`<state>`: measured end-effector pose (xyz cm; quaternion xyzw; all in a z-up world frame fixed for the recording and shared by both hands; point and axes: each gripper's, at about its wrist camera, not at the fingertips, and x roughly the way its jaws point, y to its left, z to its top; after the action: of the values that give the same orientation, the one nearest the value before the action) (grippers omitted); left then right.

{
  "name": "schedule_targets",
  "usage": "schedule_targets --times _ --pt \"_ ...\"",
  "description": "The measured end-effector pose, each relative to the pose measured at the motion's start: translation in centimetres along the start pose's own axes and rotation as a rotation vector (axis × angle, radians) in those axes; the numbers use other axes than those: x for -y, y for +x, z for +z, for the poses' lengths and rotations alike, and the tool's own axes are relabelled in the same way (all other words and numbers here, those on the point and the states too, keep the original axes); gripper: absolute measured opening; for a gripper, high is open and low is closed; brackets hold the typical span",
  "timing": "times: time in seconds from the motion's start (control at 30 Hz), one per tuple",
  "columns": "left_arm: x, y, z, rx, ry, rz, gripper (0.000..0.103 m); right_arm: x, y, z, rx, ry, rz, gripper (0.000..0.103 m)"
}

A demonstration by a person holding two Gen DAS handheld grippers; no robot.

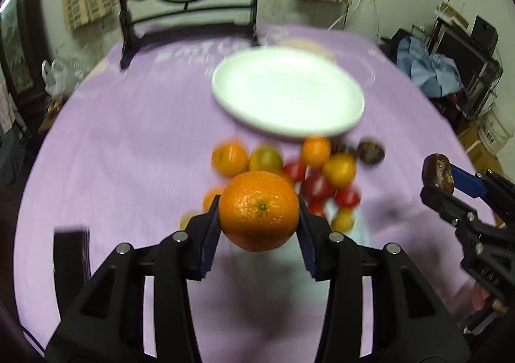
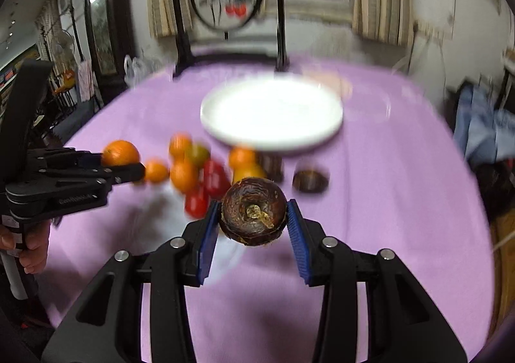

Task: Organize fruits
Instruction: 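Carry the orange with the left gripper while the right carries the brown fruit, both releasing onto the white plate, then grasp a small yellow-green fruit with the left gripper while the right grasps a small yellow fruit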

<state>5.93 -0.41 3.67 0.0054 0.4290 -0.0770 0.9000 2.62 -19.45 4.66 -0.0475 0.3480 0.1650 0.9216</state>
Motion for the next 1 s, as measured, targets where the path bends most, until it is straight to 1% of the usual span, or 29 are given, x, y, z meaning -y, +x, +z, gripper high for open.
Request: schedule_targets --times 0.07,0.1,0.2,0.27,0.4,0.53,0.57,0.6,0.63,0.67,0.7,0.73,0.8,0.87,0.93,1.0 --pt "0.5 1.1 2.8 0.017 0.008 0.009 0.044 0.3 1.3 1.7 0.013 -0.014 -0.018 0.042" --pt "0.7 1.9 4.0 0.017 0.006 0.004 0.044 0.7 2.7 2.7 0.011 -0.017 -0.030 0.042" --pt "1.2 5.8 7.6 0.009 -0.014 0.013 0.044 2.1 7.4 4.5 -0.048 -0.009 -0.041 0.042" --pt "1.5 8.1 8.7 -0.008 -0.008 0.030 0.044 3.0 10.5 5.3 -0.088 0.000 -0.056 0.042" --pt "1.7 12.5 10.3 -0.058 -0.012 0.056 0.044 3.9 15.0 6.0 -0.153 -0.003 -0.066 0.042" --pt "1.5 15.2 11.2 -0.094 -0.022 0.065 0.045 4.3 18.0 6.5 -0.205 -0.012 -0.062 0.042" --pt "1.5 15.7 11.3 -0.107 -0.028 0.064 0.046 4.4 18.6 6.7 -0.214 -0.016 -0.067 0.045" --pt "1.4 16.1 11.5 -0.121 -0.036 0.062 0.046 4.2 18.8 6.7 -0.222 -0.025 -0.067 0.047" --pt "1.3 16.5 11.7 -0.131 -0.041 0.057 0.051 4.2 19.0 6.8 -0.223 -0.036 -0.085 0.048" --pt "1.4 16.6 11.8 -0.124 -0.038 0.056 0.058 4.1 19.0 6.9 -0.214 -0.045 -0.103 0.048" --pt "1.5 16.3 11.9 -0.103 -0.030 0.065 0.072 4.2 18.8 6.9 -0.205 -0.045 -0.099 0.048" --pt "1.5 15.6 11.9 -0.071 -0.019 0.084 0.077 4.3 18.5 6.9 -0.203 -0.035 -0.093 0.048" --pt "1.5 14.1 11.9 -0.030 0.004 0.091 0.077 4.7 17.4 6.6 -0.188 -0.010 -0.081 0.049" --pt "1.2 12.8 11.6 -0.021 0.005 0.085 0.078 5.0 16.3 6.2 -0.179 0.011 -0.065 0.049" --pt "0.6 11.1 10.8 -0.003 -0.008 0.090 0.081 5.3 14.8 5.4 -0.175 0.039 -0.043 0.049" --pt "0.3 9.9 9.8 0.008 0.000 0.098 0.082 5.3 13.1 4.5 -0.169 0.056 -0.025 0.049"
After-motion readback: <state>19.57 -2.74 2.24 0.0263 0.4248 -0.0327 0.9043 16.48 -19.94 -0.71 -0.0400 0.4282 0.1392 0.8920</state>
